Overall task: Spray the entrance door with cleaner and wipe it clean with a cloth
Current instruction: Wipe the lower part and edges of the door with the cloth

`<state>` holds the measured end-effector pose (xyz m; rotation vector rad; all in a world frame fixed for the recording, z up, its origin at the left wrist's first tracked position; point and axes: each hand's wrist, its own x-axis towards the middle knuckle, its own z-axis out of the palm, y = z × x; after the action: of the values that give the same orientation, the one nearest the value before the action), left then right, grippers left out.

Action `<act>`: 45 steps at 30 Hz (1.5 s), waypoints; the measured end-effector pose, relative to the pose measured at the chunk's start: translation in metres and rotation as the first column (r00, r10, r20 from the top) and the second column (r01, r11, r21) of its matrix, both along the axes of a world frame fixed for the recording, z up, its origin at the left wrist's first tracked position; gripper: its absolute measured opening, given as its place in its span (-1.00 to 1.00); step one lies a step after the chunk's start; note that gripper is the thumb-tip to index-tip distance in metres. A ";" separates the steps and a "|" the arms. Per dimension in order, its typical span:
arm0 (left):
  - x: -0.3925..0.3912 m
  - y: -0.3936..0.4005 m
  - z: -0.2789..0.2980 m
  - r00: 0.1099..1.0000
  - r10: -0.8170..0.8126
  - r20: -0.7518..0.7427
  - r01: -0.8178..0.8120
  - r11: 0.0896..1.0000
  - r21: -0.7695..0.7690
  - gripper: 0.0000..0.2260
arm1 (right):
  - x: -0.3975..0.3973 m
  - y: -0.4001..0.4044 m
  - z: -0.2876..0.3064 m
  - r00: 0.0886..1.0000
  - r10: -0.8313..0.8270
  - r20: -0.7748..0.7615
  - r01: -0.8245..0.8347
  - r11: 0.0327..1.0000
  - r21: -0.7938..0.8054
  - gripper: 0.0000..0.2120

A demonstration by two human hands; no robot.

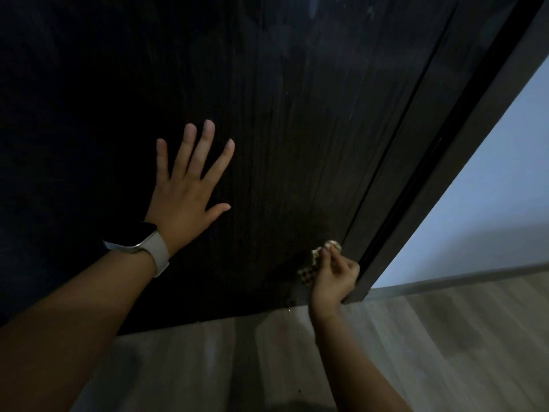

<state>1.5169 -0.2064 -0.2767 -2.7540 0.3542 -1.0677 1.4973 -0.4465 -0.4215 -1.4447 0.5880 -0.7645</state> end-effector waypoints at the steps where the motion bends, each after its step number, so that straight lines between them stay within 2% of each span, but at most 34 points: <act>1: 0.000 0.001 0.000 1.000 -0.006 0.000 0.006 1.000 0.004 0.06 | -0.004 0.017 0.007 0.995 0.075 0.060 -0.070 0.995 -0.070 -0.80; 3: 0.000 0.003 0.000 1.000 -0.028 0.001 0.028 1.000 0.012 0.04 | -0.008 0.047 0.020 0.964 0.209 0.165 -0.165 0.956 -0.243 -0.77; 5: 0.001 0.008 0.001 0.999 -0.049 -0.001 0.049 0.998 0.029 0.03 | -0.006 0.072 0.033 0.924 0.287 0.253 -0.175 0.905 -0.387 -0.77; 8: 0.002 0.014 0.002 0.997 -0.075 -0.005 0.075 0.996 0.057 0.03 | 0.008 0.094 0.041 0.891 0.329 0.313 -0.138 0.853 -0.504 -0.75; 10: 0.003 0.015 0.002 0.996 -0.084 -0.002 0.084 0.995 0.063 0.03 | 0.014 0.099 0.028 0.900 0.316 0.300 -0.101 0.821 -0.562 -0.74; 12: 0.003 0.014 0.001 0.996 -0.087 0.019 0.085 0.994 0.075 0.02 | 0.011 0.101 -0.003 0.928 0.326 0.178 -0.157 0.779 -0.607 -0.70; 14: 0.003 0.014 0.001 0.995 -0.097 0.032 0.094 0.992 0.084 0.01 | -0.002 0.103 -0.042 0.928 0.369 -0.043 -0.325 0.752 -0.573 -0.70; 17: 0.003 0.015 0.001 0.993 -0.115 0.026 0.112 0.990 0.083 0.00 | -0.025 0.097 -0.094 0.836 0.441 -0.327 -0.546 0.731 -0.410 -0.87; 19: 0.001 0.014 0.002 0.993 -0.115 0.015 0.113 0.990 0.087 -0.02 | -0.039 0.090 -0.103 0.792 0.485 -0.371 -0.603 0.720 -0.345 -0.92; 22: -0.006 0.014 0.001 0.993 -0.115 0.014 0.113 0.989 0.096 -0.08 | -0.050 0.083 -0.086 0.831 0.502 -0.240 -0.555 0.719 -0.419 -0.84; 24: -0.016 0.018 -0.009 0.992 -0.129 -0.005 0.129 0.988 0.090 -0.10 | -0.047 0.077 -0.064 0.863 0.486 -0.137 -0.493 0.753 -0.436 -0.82; 28: -0.045 0.040 -0.054 0.985 -0.102 -0.139 0.118 0.987 0.114 -0.03 | -0.019 0.057 -0.027 0.967 0.238 0.086 -0.179 0.885 -0.430 -0.78; 31: -0.060 0.064 -0.079 0.978 -0.032 -0.208 0.065 0.986 0.155 0.07 | 0.008 0.050 -0.006 0.974 0.101 0.204 -0.042 0.960 -0.277 -0.64; 34: -0.066 0.086 -0.089 0.975 0.025 -0.219 -0.001 0.994 0.109 0.11 | 0.020 0.062 -0.001 0.966 0.019 0.259 0.062 0.952 -0.300 -0.80; 38: -0.065 0.112 -0.104 0.977 0.035 -0.211 -0.023 0.998 0.060 0.10 | 0.014 0.097 -0.036 0.968 0.090 0.233 -0.015 0.952 -0.306 -0.92; 40: -0.064 0.122 -0.110 0.981 0.031 -0.193 -0.014 0.996 0.088 0.07 | 0.003 0.113 -0.074 0.967 0.240 0.088 -0.185 0.895 -0.405 -0.88; 41: -0.063 0.125 -0.112 0.982 0.021 -0.185 -0.002 0.995 0.098 0.04 | -0.004 0.119 -0.096 0.941 0.336 -0.040 -0.313 0.818 -0.482 -0.86; 42: -0.061 0.128 -0.113 0.985 0.009 -0.175 0.009 0.995 0.101 0.02 | -0.009 0.124 -0.119 0.884 0.431 -0.178 -0.455 0.712 -0.535 -0.85; 43: -0.059 0.130 -0.114 0.986 0.004 -0.167 0.013 0.994 0.105 0.00 | -0.015 0.127 -0.136 0.805 0.526 -0.273 -0.584 0.624 -0.519 -0.86; 44: -0.057 0.131 -0.115 0.986 0.008 -0.168 0.012 0.993 0.115 0.00 | -0.022 0.127 -0.147 0.745 0.584 -0.323 -0.658 0.563 -0.500 -0.87; 45: -0.054 0.131 -0.115 0.984 0.019 -0.175 0.004 0.991 0.133 0.01 | -0.029 0.123 -0.153 0.713 0.596 -0.369 -0.683 0.474 -0.555 -0.86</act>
<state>1.4626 -0.0749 -0.3916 -2.7333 0.4221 -0.7707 1.4686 -0.3233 -0.5740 -2.2054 -0.2328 -0.2427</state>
